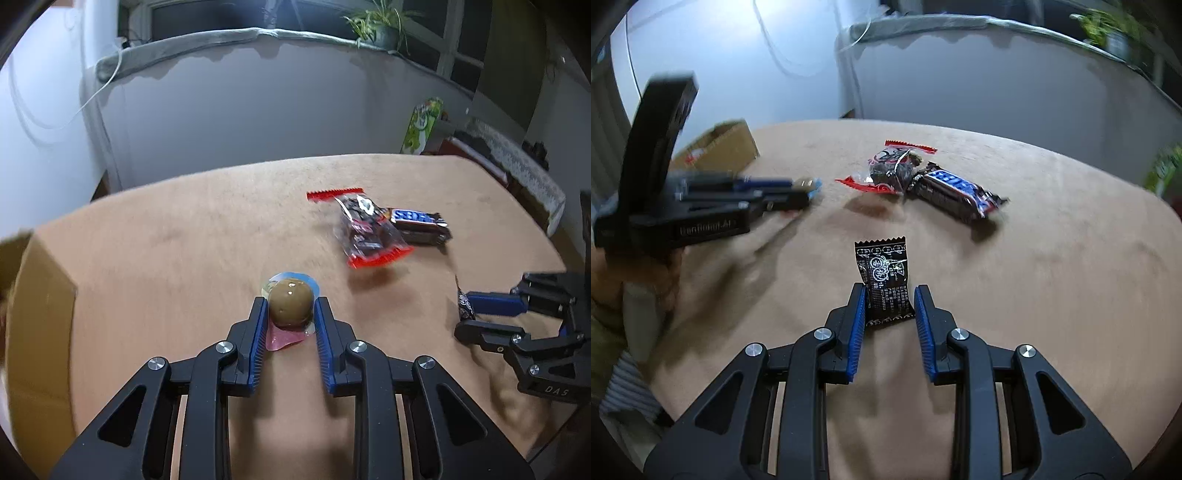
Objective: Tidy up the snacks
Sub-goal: 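Grasp the round brown candy with the left tool while the right tool grasps the black wrapped candy, then carry both candies over the box and open both tools to drop them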
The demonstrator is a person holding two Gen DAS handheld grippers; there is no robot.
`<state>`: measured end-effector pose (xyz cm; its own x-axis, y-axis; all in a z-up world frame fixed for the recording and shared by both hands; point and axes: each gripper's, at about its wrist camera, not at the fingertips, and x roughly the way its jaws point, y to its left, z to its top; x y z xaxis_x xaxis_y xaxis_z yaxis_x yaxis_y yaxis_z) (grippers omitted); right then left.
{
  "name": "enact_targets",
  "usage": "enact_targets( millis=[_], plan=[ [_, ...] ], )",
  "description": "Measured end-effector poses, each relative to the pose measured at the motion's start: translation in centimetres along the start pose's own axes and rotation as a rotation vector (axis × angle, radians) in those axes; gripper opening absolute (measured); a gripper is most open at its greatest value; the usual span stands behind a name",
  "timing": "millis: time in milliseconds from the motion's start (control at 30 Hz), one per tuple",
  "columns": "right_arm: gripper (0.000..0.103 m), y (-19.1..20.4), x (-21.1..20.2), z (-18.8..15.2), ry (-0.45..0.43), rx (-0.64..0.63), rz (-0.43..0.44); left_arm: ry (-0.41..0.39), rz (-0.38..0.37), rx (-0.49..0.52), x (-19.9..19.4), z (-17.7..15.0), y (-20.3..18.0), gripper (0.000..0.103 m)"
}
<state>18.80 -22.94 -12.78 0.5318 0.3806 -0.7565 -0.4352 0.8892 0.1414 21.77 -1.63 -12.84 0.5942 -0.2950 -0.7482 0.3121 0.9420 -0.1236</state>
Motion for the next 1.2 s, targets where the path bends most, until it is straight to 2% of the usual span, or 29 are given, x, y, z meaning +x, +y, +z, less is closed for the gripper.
enact_targets(
  millis=[233,433,833,1200],
  plan=[
    [0.028,1.9,-2.9,-3.8,-0.102,0.099,-0.037,-0.049,-0.032,-0.037,-3.5,-3.4,-0.6,0.023],
    [0.028,3.5,-5.1,-4.7,-0.155,0.114,-0.056,-0.097,-0.035,-0.029,-6.7,-4.7,-1.1,0.023],
    [0.028,7.0,-9.6,-2.6,-0.252,0.066,-0.061,-0.217,-0.038,-0.005,-13.7,-6.4,-3.1,0.023],
    [0.028,11.5,-9.2,-0.4,-0.247,-0.015,-0.035,-0.302,-0.004,-0.047,-17.8,-7.3,-0.4,0.023]
  ],
)
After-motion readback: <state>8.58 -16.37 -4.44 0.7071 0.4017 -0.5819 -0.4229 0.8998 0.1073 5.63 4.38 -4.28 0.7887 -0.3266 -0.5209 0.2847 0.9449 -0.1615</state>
